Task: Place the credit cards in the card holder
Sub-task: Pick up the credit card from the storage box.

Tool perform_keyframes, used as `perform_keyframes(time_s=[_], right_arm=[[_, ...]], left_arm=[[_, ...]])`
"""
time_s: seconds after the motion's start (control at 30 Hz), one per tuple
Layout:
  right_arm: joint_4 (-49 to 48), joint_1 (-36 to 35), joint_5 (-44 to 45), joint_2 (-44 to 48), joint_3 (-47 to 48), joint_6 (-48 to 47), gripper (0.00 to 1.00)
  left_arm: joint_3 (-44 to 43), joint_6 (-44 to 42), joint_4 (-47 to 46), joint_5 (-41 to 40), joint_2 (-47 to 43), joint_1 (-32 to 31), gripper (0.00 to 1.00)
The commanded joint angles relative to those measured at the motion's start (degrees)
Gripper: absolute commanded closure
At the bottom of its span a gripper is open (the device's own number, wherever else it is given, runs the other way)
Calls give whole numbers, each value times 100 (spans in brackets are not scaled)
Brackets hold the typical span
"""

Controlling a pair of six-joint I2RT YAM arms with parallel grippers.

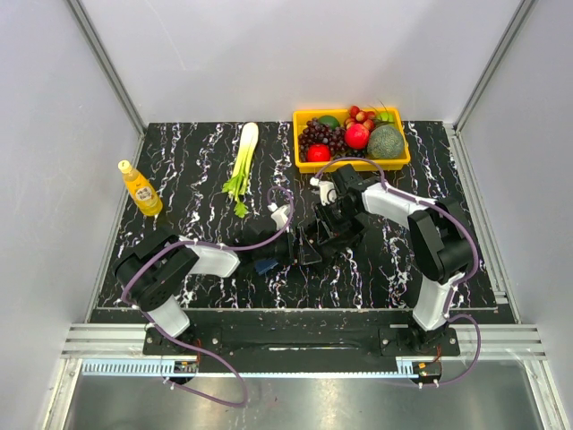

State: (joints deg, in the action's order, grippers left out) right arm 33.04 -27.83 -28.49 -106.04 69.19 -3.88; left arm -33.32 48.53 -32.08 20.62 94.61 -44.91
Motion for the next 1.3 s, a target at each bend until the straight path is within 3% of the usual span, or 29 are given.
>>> perform_keyframes(time_s=[0.0,0.57,0.63,0.97,1.17,1.27], right_arm=[[133,-328,-640,30,-81,54,64],[220,-337,-930,373,-204,19,63],[212,-328,-922,391,-213,1,57],[194,-345,-895,206,-195,19,55],[168,-345,-1157,452,-204,-77,71],[98,-345,-1124,409,-213,10,65]], left_arm=[[-438,-151,-721,-14,-232,-18,27],[-456,-169,-774,-32,-267,-9,28],[-421,-177,-809,-49,-294,-9,29],[-298,-230,-1090,-58,-355,-9,31],[-289,-257,-1064,-85,-399,-9,31],[-298,-265,-1064,-76,-399,-9,31]])
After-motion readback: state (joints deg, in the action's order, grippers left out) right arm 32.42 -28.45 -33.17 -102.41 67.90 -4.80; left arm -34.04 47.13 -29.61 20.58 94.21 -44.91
